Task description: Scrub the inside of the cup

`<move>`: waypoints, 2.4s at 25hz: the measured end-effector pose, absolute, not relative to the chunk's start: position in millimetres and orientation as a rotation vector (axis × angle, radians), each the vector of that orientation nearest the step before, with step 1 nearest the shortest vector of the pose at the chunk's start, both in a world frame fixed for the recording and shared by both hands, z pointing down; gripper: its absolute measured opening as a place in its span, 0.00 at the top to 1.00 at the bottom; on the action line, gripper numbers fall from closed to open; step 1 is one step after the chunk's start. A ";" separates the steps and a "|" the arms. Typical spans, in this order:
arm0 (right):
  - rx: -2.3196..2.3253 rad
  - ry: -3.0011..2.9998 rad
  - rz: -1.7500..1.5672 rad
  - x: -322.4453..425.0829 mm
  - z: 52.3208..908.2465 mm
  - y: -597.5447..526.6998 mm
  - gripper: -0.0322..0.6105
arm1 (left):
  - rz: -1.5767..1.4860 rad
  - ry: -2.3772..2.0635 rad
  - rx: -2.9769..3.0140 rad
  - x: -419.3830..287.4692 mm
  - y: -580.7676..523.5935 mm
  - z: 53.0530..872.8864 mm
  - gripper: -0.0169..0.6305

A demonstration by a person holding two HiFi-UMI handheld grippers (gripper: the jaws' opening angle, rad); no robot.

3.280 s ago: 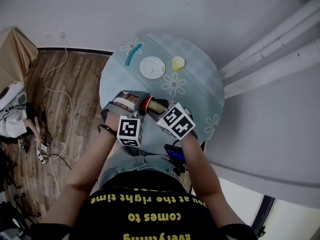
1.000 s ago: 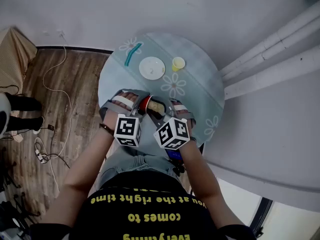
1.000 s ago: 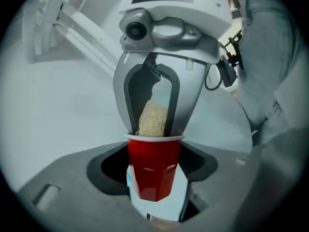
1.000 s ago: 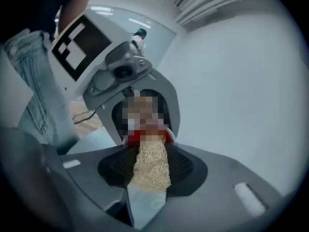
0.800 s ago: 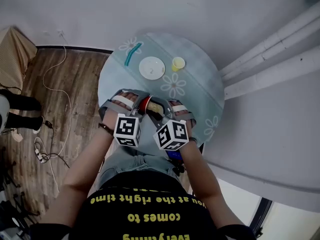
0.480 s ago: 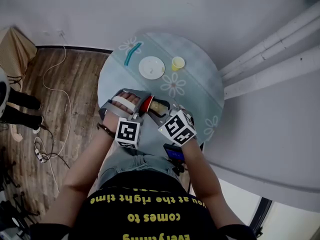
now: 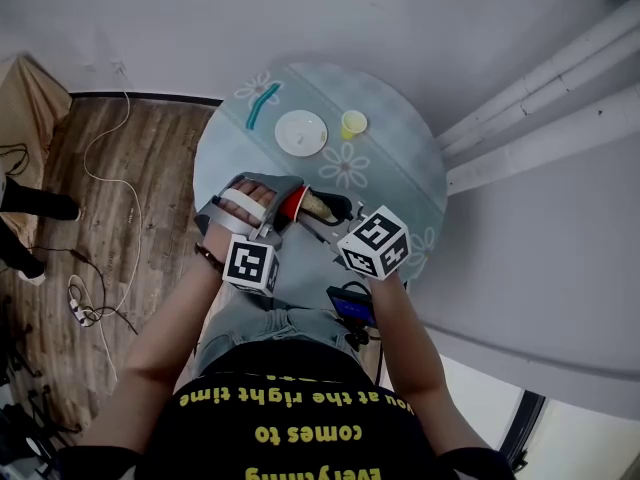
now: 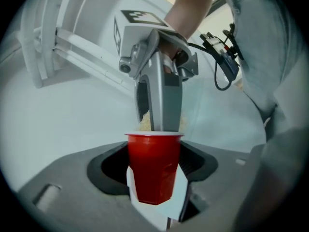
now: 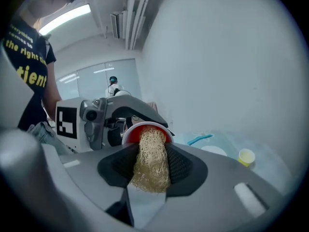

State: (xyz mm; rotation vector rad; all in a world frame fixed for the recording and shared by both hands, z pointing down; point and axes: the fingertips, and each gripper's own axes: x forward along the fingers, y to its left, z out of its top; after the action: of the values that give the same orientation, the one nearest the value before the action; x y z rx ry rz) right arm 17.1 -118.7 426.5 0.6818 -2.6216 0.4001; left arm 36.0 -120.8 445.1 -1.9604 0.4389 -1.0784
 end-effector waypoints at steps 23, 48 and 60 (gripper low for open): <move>0.703 -2.392 -0.192 30.0 400.4 -112.1 0.70 | -0.930 0.564 -2.286 27.2 -122.0 431.0 0.50; 0.652 -2.381 -0.218 17.0 392.8 -102.8 0.70 | -0.848 0.597 -2.393 21.2 -127.6 424.2 0.50; 0.746 -2.364 -0.207 35.5 380.9 -113.1 0.70 | -0.729 0.627 -2.509 22.8 -124.5 411.7 0.50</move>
State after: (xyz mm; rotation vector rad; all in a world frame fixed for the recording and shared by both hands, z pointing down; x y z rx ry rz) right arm 35.5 -113.1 380.9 0.7459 -2.3640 -0.2066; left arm 22.8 -124.5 411.7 -2.5094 0.6272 -0.7290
